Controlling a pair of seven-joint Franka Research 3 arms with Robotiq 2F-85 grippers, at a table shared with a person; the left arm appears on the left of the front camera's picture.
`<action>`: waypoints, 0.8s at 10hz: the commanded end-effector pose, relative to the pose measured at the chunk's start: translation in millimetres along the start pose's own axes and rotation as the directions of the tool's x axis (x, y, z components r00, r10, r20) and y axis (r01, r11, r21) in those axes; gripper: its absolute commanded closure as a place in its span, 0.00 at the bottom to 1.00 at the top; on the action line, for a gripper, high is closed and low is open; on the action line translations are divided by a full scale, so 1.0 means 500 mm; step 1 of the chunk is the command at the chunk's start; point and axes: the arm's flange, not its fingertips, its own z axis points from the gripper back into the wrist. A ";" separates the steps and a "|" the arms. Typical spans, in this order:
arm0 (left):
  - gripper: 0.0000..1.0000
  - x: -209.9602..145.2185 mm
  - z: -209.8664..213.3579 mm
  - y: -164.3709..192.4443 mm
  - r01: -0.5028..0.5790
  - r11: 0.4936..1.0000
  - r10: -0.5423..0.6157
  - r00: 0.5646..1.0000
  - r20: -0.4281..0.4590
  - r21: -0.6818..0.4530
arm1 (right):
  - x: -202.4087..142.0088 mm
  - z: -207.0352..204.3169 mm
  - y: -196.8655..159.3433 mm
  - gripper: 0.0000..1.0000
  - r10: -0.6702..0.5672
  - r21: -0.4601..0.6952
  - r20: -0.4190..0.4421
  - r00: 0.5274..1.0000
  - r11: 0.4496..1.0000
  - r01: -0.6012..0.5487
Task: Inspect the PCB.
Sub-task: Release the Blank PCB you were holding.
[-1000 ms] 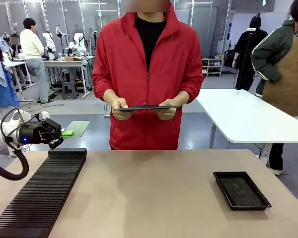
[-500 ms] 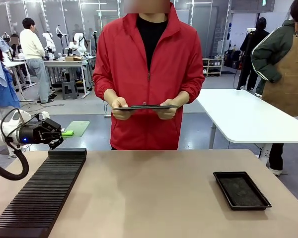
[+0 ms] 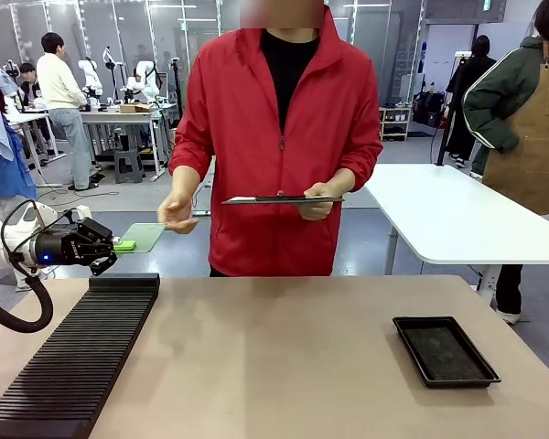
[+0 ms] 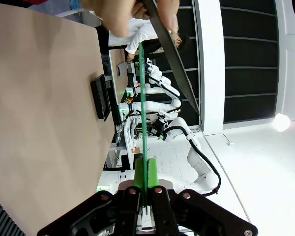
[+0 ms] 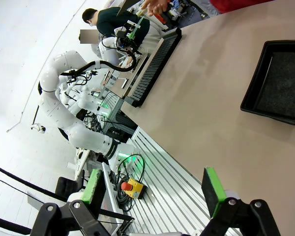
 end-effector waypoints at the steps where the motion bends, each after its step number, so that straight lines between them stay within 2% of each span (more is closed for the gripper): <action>1: 0.97 -0.004 -0.002 -0.007 0.002 1.000 -0.002 1.000 -0.008 0.000 | -0.001 0.003 0.001 0.00 0.007 0.006 0.002 1.000 1.000 -0.007; 8: 0.97 -0.004 -0.002 -0.007 0.002 1.000 -0.002 1.000 -0.008 0.000 | -0.001 0.003 0.001 0.00 0.007 0.006 0.002 1.000 1.000 -0.007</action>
